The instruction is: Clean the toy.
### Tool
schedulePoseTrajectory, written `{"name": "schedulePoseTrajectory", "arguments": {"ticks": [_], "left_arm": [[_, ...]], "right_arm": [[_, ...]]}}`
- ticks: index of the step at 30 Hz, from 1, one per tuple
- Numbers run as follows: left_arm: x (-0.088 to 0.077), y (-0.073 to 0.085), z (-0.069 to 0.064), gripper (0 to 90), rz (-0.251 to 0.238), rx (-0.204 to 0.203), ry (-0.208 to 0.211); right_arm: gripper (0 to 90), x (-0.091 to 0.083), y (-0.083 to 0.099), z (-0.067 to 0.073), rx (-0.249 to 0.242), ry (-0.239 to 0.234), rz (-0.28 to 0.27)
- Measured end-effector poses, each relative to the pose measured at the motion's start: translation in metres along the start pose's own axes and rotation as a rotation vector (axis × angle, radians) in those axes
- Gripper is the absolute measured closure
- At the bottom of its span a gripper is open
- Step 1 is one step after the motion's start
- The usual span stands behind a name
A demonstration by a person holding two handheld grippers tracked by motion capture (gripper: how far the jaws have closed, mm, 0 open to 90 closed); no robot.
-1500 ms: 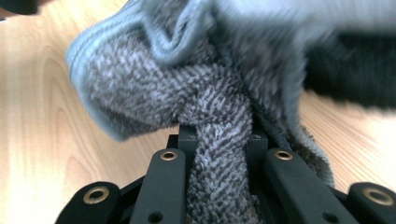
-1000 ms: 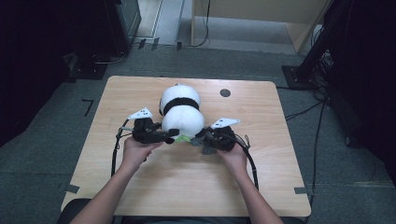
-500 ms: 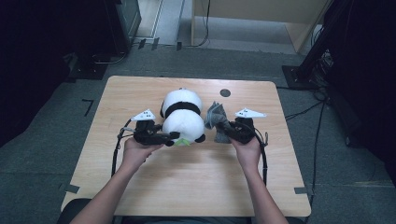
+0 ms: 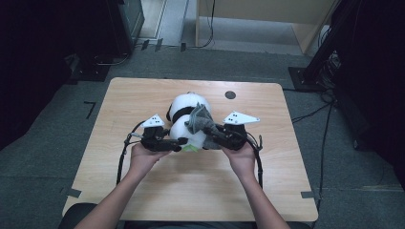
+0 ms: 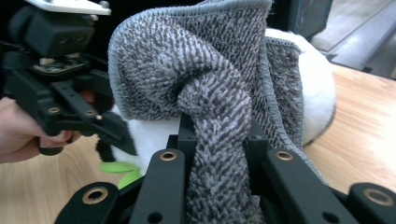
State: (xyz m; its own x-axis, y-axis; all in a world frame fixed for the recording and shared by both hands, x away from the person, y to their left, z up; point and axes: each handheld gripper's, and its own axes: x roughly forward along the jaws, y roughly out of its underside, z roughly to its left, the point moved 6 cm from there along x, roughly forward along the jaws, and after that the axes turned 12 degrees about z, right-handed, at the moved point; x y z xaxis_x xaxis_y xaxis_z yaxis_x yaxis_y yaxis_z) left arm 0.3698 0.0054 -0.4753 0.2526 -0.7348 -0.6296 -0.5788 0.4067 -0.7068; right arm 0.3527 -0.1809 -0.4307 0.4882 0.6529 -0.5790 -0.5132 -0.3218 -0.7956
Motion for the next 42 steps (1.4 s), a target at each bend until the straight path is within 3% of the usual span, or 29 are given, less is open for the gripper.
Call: {"name": "schedulePoseTrajectory", "arguments": {"ticks": [3,10,13,15,17,19,26,29,32,36,38,42], "left_arm": [[-0.001,-0.001,0.0,42.3,-0.01,0.008,-0.015],[-0.006,-0.003,0.005,42.3,-0.02,-0.013,-0.029],[-0.007,-0.003,0.009,42.5,-0.025,-0.044,-0.026],[-0.01,-0.004,0.011,42.6,-0.046,-0.073,-0.001],[-0.013,-0.006,0.012,42.8,-0.058,-0.072,0.0],[-0.014,-0.006,0.012,43.1,-0.055,-0.07,-0.015],[-0.011,-0.004,0.015,43.3,-0.037,-0.091,-0.029],[-0.014,-0.005,0.017,43.3,-0.056,-0.101,-0.029],[-0.018,-0.007,0.019,43.3,-0.087,-0.12,-0.001],[-0.022,-0.009,0.018,43.3,-0.105,-0.118,0.016],[-0.024,-0.01,0.017,43.3,-0.115,-0.112,0.037],[-0.025,-0.01,0.014,43.2,-0.109,-0.096,0.055]], "right_arm": [[76.7,0.0,-0.001,0.005,-0.017,-0.007,-0.011],[76.8,0.003,-0.001,0.02,-0.053,-0.086,-0.028],[76.8,0.01,0.003,0.029,-0.086,-0.12,-0.008],[76.9,0.02,0.008,0.038,-0.133,-0.16,0.039],[76.9,0.03,0.014,0.046,-0.188,-0.136,0.089],[76.8,0.038,0.02,0.049,-0.231,-0.098,0.1],[77.0,0.05,0.034,0.04,-0.269,-0.094,0.142],[77.1,0.053,0.038,0.034,-0.249,-0.116,0.148],[77.0,0.059,0.044,0.029,-0.26,-0.089,0.181],[77.0,0.061,0.048,0.016,-0.212,-0.08,0.196],[77.0,0.062,0.051,0.008,-0.192,-0.052,0.216],[77.0,0.061,0.054,-0.004,-0.153,-0.033,0.226]]}}
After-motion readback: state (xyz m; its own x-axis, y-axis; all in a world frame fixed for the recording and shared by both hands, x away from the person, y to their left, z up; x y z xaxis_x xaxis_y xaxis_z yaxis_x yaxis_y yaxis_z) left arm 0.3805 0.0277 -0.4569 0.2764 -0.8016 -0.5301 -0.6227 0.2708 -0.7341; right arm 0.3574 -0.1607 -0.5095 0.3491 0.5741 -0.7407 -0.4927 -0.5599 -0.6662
